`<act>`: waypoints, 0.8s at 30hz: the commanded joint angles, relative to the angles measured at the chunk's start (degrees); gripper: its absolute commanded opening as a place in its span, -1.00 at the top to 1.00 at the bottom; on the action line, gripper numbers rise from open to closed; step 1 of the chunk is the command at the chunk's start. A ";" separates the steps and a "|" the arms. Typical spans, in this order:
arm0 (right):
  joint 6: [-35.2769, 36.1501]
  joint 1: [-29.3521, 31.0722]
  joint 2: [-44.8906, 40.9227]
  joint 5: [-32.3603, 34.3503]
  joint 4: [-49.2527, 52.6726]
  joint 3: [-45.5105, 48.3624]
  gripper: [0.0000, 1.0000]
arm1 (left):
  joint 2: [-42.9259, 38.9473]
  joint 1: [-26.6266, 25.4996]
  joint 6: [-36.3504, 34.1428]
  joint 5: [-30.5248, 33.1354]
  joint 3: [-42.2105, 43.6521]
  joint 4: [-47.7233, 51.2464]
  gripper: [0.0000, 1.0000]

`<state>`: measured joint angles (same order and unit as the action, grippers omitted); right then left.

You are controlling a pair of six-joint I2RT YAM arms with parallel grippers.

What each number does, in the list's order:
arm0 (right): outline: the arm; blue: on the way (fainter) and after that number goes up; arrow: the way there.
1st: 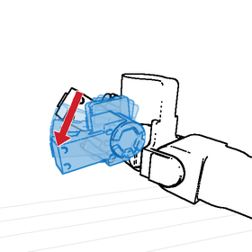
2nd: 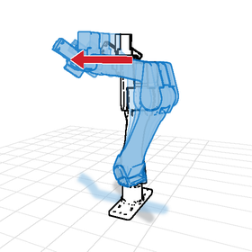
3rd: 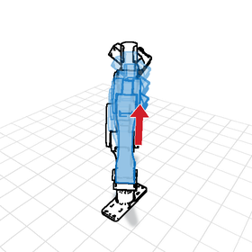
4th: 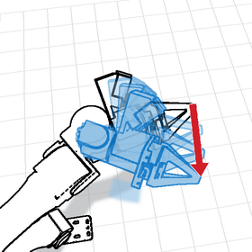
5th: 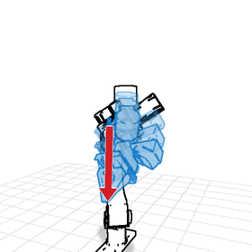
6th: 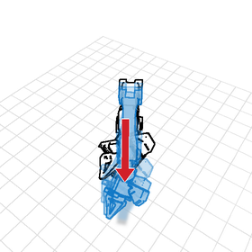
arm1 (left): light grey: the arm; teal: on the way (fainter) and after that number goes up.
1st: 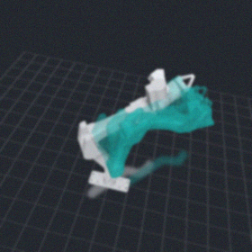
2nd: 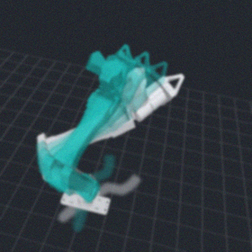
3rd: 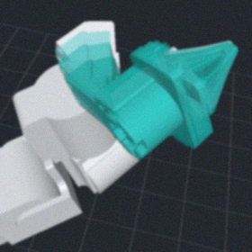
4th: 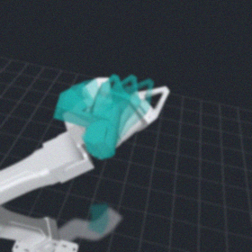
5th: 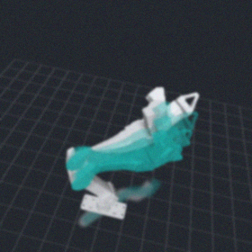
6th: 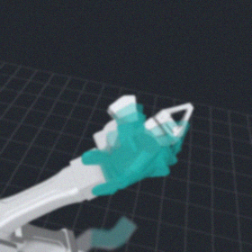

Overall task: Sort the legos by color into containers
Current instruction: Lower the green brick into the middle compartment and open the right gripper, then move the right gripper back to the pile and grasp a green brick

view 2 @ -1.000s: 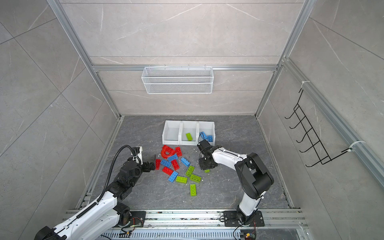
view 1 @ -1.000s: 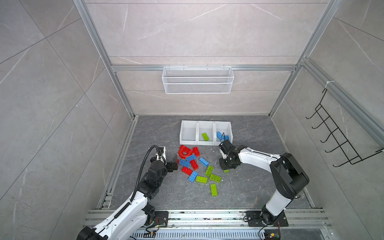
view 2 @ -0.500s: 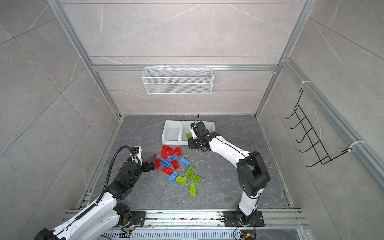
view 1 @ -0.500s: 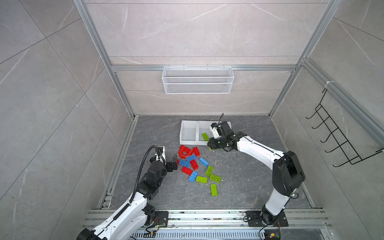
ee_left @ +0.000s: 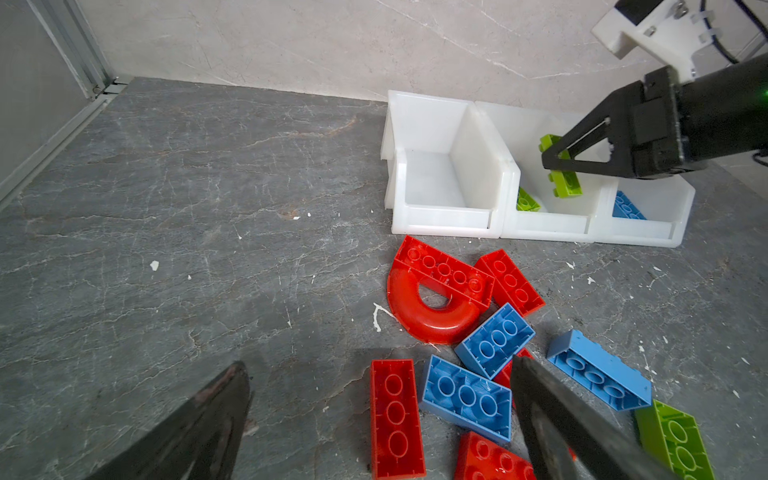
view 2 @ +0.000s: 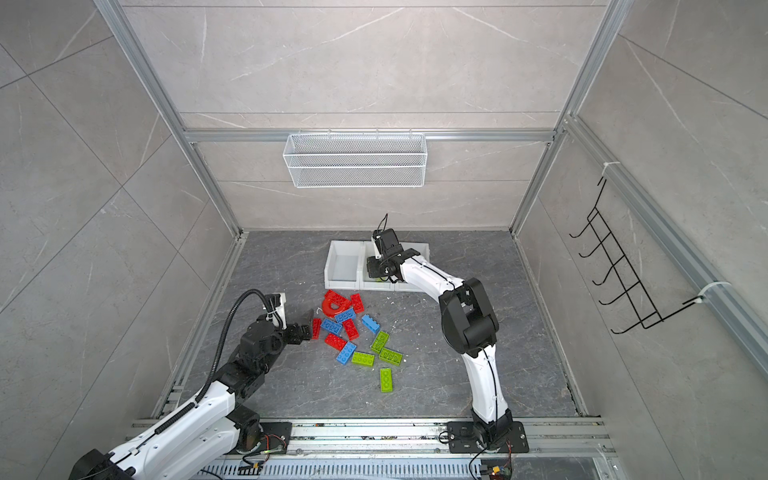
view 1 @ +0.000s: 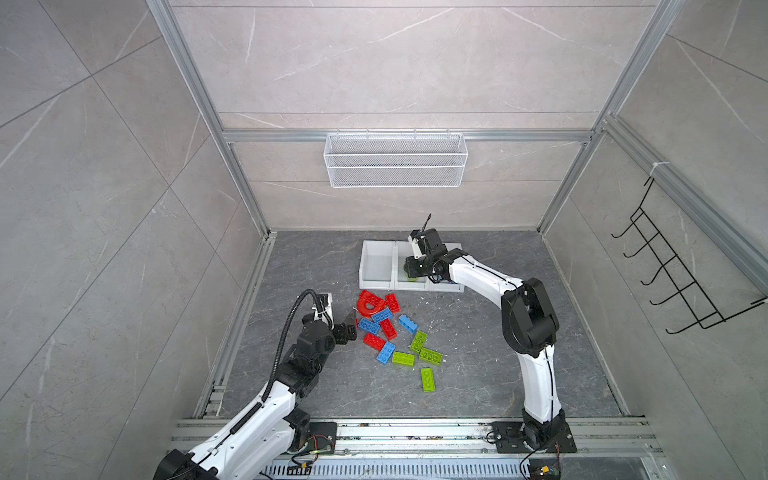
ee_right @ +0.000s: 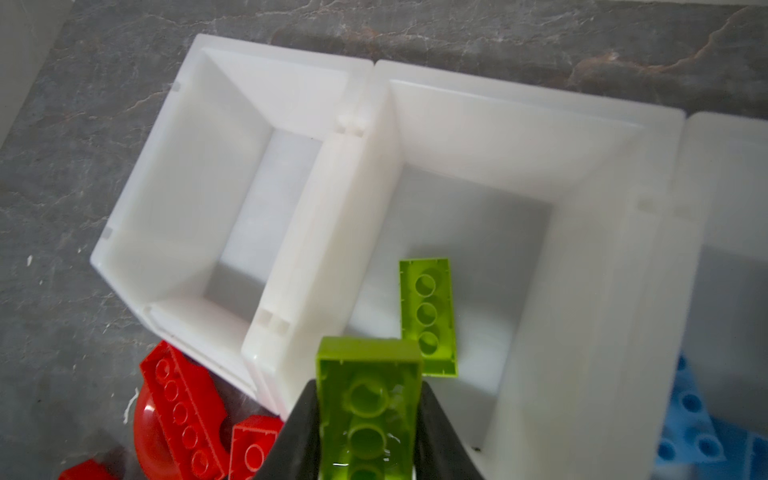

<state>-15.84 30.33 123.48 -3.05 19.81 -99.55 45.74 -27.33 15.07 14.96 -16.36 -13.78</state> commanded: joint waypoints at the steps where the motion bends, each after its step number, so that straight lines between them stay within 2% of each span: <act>1: 0.24 -0.10 1.55 2.38 0.28 -3.21 0.22 | -0.21 0.31 0.59 -1.16 -0.50 -3.09 -1.00; 5: 1.11 -0.43 0.04 1.00 1.58 -3.64 -0.11 | -0.64 0.26 0.22 -0.95 -0.41 -2.81 -0.99; 10: 1.86 -0.34 -8.45 -0.76 3.57 1.79 -0.20 | -1.44 0.25 0.22 -1.43 -0.42 -2.44 -1.00; 15: 3.46 1.07 -17.90 -3.22 14.53 8.86 -0.21 | -1.92 0.31 -0.13 -1.10 -0.45 -2.05 -1.00; 18: 5.02 4.27 -23.44 -2.48 19.98 16.54 -0.22 | -2.39 0.24 -0.37 -0.90 -0.47 -1.66 -1.00; 21: 4.26 7.32 -28.67 -2.75 21.71 25.38 -0.25 | -2.76 0.31 -0.37 -0.87 -0.47 -1.38 -1.00; 24: 3.72 11.71 -32.65 0.49 21.37 31.91 -0.34 | -2.67 0.26 -0.51 -0.64 -0.26 -1.59 -0.99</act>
<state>-12.36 39.48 92.77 -4.47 36.62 -72.07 43.68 -27.33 15.03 14.41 -16.36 -13.72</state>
